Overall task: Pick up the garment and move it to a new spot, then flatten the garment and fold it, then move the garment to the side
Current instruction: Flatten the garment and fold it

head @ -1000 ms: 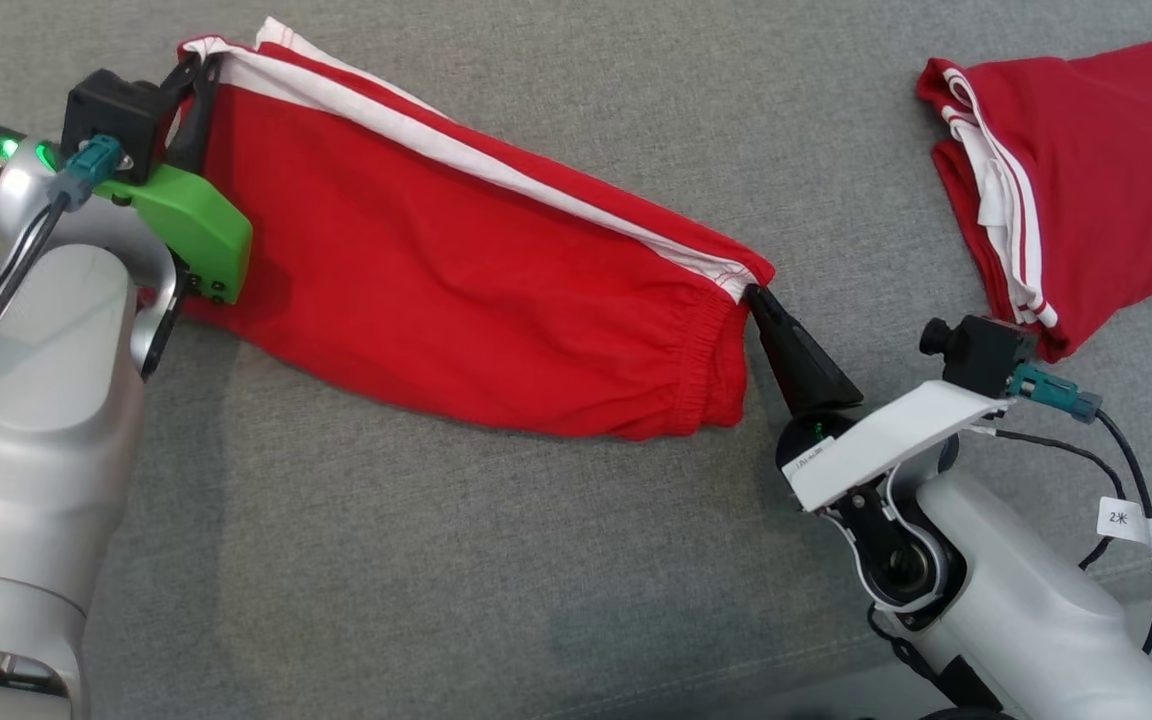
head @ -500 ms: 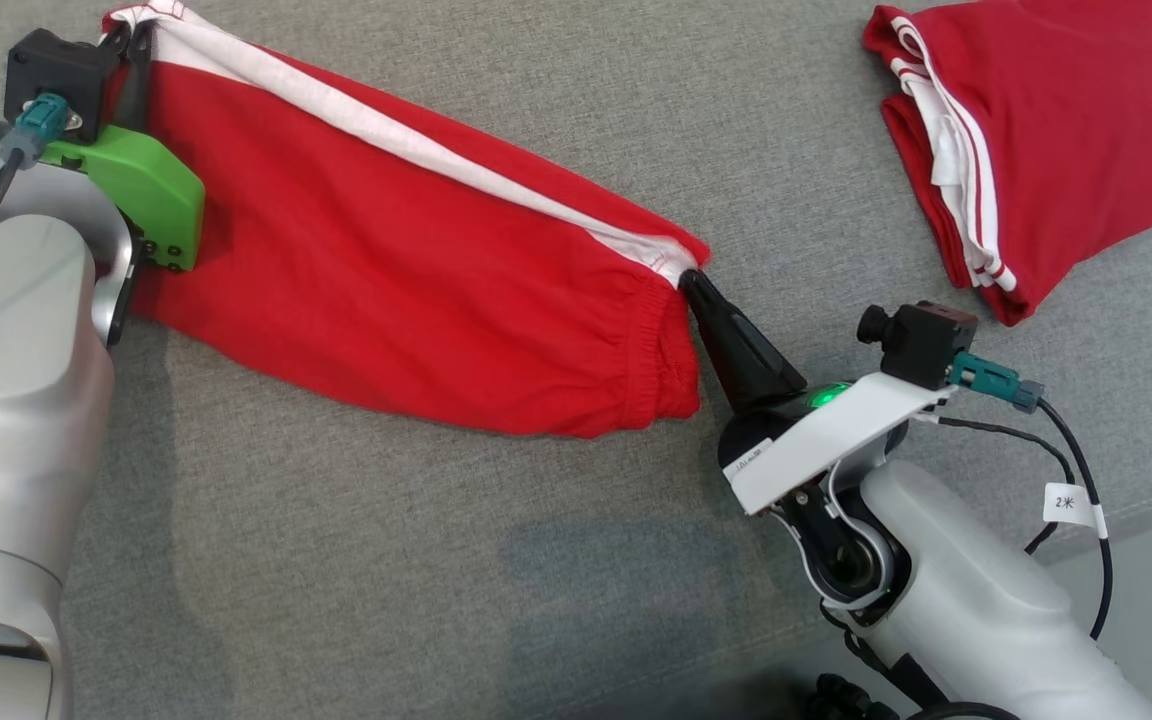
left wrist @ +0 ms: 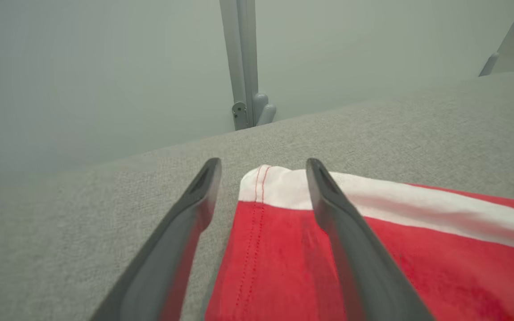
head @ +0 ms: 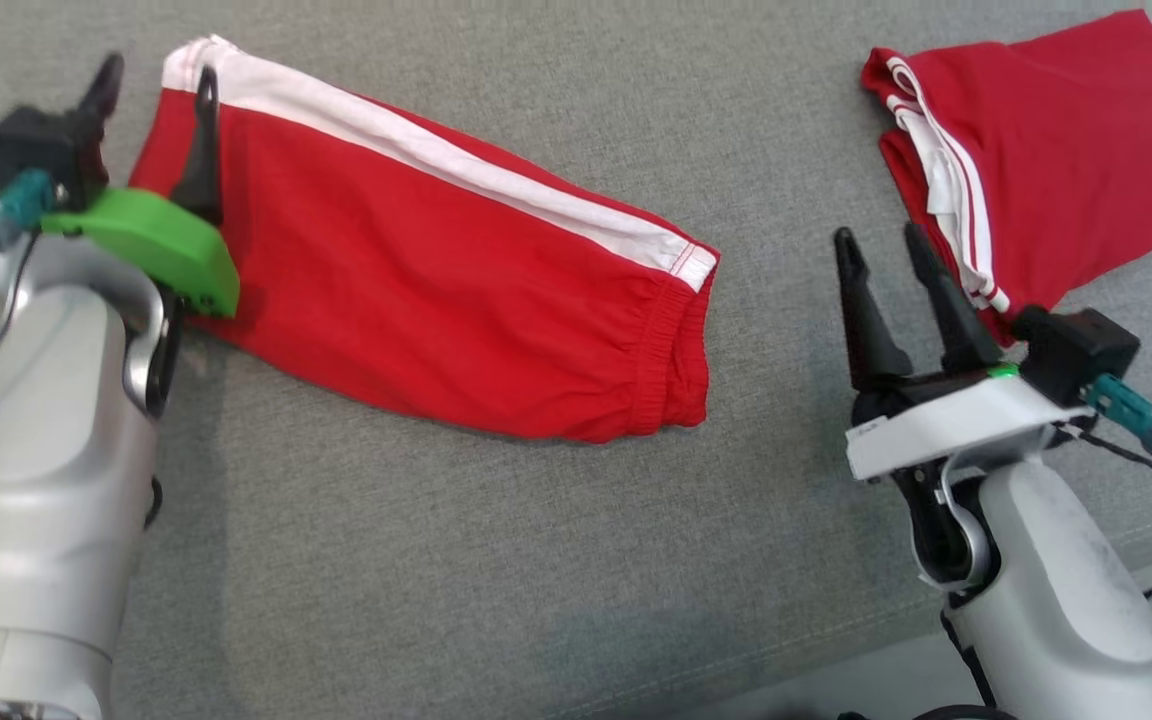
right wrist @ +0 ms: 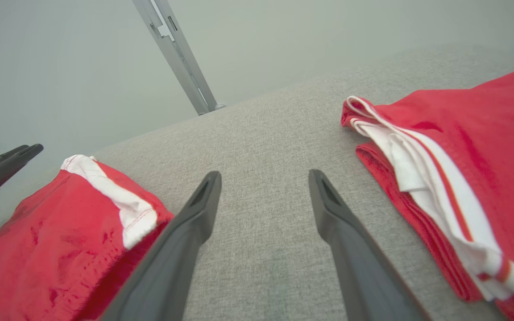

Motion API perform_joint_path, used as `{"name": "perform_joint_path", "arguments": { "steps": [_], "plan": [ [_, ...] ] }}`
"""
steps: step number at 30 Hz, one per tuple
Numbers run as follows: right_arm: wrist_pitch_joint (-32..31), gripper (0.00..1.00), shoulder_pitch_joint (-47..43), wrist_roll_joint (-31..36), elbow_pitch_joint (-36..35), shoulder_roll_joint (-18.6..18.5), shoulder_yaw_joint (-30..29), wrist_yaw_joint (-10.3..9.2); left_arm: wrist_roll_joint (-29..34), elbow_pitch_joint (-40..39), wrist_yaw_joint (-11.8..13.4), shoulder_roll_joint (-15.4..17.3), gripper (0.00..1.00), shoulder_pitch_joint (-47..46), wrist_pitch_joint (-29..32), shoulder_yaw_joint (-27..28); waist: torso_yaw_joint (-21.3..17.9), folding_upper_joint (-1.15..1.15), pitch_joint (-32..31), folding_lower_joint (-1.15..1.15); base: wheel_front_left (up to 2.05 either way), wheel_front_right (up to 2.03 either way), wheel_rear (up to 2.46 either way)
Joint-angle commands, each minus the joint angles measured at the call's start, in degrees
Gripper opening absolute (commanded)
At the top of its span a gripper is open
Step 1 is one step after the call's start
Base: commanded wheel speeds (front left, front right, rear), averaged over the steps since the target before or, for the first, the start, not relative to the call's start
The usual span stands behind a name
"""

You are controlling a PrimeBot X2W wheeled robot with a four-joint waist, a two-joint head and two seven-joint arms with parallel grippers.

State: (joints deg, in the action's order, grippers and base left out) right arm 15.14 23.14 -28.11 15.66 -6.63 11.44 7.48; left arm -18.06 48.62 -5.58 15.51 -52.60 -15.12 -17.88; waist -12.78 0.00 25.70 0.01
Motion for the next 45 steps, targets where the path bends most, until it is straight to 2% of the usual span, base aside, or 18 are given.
{"name": "perform_joint_path", "arguments": {
  "steps": [1,5,8,14,22,23,24,25,26,35,41,45],
  "plan": [
    [-0.04,1.0,-1.89,4.01,-1.0,0.87,-2.21,0.0,-0.88,0.08,-0.45,-0.13,1.0,2.21,0.02,0.93,1.22,0.0,-2.78,-0.01,0.0,0.0,0.0],
    [-0.04,1.0,-4.79,11.64,-3.29,2.57,-7.21,0.0,-2.01,1.38,-0.97,-0.63,1.0,5.94,0.03,2.46,1.37,0.0,-4.64,-0.01,0.0,0.0,0.0],
    [-0.04,1.0,-6.5,13.68,-4.01,3.31,-9.69,0.0,-2.69,2.94,-1.31,-0.63,1.0,7.41,0.03,3.69,1.11,0.0,-5.0,-0.01,0.0,0.0,0.0],
    [-0.04,1.0,-7.93,12.78,-3.94,3.65,-11.18,-0.01,-3.14,6.86,-1.26,0.43,1.0,7.4,0.03,5.35,-0.31,0.0,-3.31,-0.01,0.0,0.0,0.0],
    [-0.04,1.0,-8.35,11.21,-3.73,3.65,-11.74,-0.01,-3.67,13.44,-1.65,-1.01,1.0,5.93,0.14,4.31,-1.27,0.0,-2.15,-0.01,0.0,0.0,0.0],
    [-0.04,1.0,-8.41,11.2,-3.65,3.66,-11.79,-0.01,-3.57,13.98,-1.73,-1.24,0.92,5.85,0.15,3.93,-1.13,0.0,-2.29,-0.01,0.0,0.0,0.0],
    [-0.04,1.0,-8.41,11.2,-3.65,3.66,-11.79,-0.01,-3.57,13.98,-1.73,-1.24,0.92,5.85,0.15,3.93,-1.13,0.0,-2.29,-0.01,0.0,0.0,0.0],
    [-0.04,1.0,-8.43,11.05,-3.56,3.67,-11.75,-0.01,-3.48,14.59,-1.79,-1.52,0.43,5.77,0.16,3.61,-0.98,0.0,-2.49,-0.01,0.0,0.0,0.0],
    [-0.04,1.0,-8.26,10.89,-3.42,3.66,-11.56,-0.01,-3.45,15.21,-1.85,-1.74,0.0,5.69,0.17,3.19,-0.85,0.0,-2.67,-0.01,0.0,0.0,0.0],
    [-0.04,1.0,-8.4,9.29,-2.57,3.64,-10.3,-0.01,-5.29,17.27,-1.93,-3.24,0.0,6.45,0.14,0.54,0.81,0.0,-6.47,-0.01,0.0,0.0,0.0],
    [-0.04,1.0,-10.44,9.2,-1.43,3.65,-10.21,-0.01,-6.94,14.81,-1.73,-4.28,0.0,10.68,0.07,2.85,2.76,0.0,-10.96,-0.01,0.0,0.0,0.0],
    [-0.04,1.0,-12.43,9.69,-0.52,3.64,-10.91,-0.01,-7.69,12.6,-0.51,-5.71,0.0,15.13,0.04,4.93,4.69,0.0,-14.42,-0.01,0.0,0.0,0.0]
  ]
}}
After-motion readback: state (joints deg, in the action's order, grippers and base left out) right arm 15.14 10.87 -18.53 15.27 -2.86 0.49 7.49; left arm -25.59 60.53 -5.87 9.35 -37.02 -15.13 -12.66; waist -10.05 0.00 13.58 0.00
